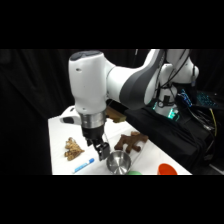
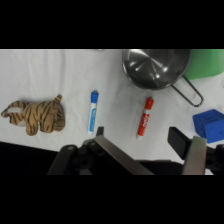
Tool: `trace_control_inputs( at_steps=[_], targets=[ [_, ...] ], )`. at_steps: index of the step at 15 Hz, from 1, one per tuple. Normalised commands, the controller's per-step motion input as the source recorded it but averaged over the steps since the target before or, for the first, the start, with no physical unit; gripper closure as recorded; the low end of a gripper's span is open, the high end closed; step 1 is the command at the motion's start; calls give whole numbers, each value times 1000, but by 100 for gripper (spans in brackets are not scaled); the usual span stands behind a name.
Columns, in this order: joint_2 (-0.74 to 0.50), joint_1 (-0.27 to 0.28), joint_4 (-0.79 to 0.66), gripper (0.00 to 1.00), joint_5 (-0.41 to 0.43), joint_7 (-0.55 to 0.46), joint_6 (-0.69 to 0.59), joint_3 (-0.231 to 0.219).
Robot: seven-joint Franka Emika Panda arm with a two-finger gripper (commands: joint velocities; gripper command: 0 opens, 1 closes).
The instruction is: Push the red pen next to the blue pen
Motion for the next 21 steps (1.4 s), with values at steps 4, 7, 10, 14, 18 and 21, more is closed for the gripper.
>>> trace_control_inputs(
  at_steps=[4, 7, 10, 14, 18, 21],
  targets=[
    [505, 205, 838, 0, -147, 174, -328, -32],
    [516, 182, 830, 0, -131, 147, -334, -47],
    [495, 107, 731, 0, -72, 93, -283, -36],
    [442, 54, 593, 0, -10, 61, -189, -25],
    [362, 46, 496, 0, 37, 46, -160, -14],
    [297, 52, 448, 0, 62, 51, -167, -10]
  ],
)
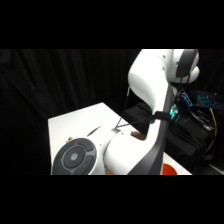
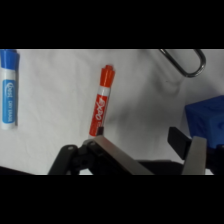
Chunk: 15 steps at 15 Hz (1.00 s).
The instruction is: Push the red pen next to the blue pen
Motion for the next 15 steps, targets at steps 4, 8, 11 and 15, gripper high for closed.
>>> trace_control_inputs(
  at_steps=[4, 8, 11, 15],
  targets=[
    [258, 43, 424, 0, 80, 56, -154, -11],
    [246, 12, 392, 0, 99, 42, -117, -10],
    [224, -25, 353, 0, 107, 13, -94, -6],
    [85, -83, 191, 0, 58, -15, -36, -29]
  ],
)
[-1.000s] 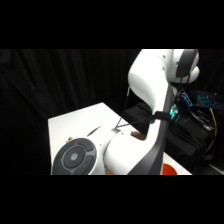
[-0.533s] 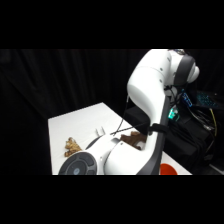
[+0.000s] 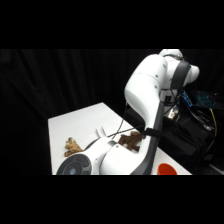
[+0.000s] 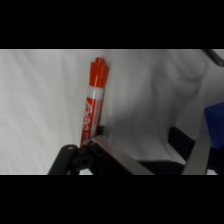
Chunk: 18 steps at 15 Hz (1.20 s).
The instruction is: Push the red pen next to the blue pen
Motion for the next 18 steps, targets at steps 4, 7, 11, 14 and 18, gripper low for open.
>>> trace_control_inputs(
  at_steps=[4, 7, 11, 14, 18],
  targets=[
    [-75, -191, 8, 0, 12, -69, 13, -68],
    [-70, -179, 24, 0, 43, -109, -22, -69],
    [-206, -98, -44, 0, 66, -159, -85, -14],
    [-594, -55, -320, 0, 65, -181, -225, 3],
    [-757, -77, -514, 0, 57, -177, -330, -10]
  ],
)
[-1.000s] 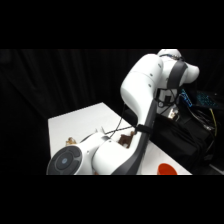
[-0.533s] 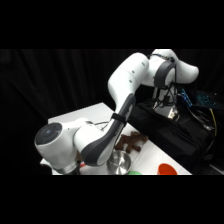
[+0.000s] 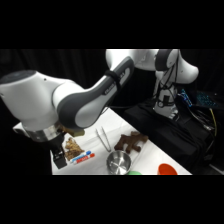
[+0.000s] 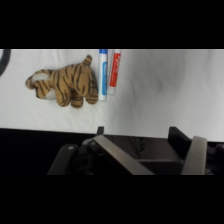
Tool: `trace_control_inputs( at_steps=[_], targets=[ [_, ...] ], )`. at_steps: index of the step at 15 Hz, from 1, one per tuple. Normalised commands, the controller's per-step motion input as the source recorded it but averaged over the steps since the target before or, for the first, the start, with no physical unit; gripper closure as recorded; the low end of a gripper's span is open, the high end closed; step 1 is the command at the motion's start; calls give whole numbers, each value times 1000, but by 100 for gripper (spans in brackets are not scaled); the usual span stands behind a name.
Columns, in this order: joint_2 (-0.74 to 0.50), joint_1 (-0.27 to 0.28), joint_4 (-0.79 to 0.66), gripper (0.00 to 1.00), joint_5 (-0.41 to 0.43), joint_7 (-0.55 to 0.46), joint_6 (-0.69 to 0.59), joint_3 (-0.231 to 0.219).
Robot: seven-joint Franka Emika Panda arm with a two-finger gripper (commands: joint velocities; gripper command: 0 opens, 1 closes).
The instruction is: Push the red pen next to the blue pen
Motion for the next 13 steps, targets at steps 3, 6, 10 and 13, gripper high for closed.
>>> trace_control_inputs(
  at_steps=[3, 6, 10, 13],
  targets=[
    [-866, -106, -869, 0, 48, -159, -201, -14],
    [-850, -97, -983, 0, 49, -154, -79, -1],
    [-813, -70, -985, 0, 78, -139, 42, 28],
    [-799, -10, -985, 0, 42, -56, 178, 42]
  ],
)
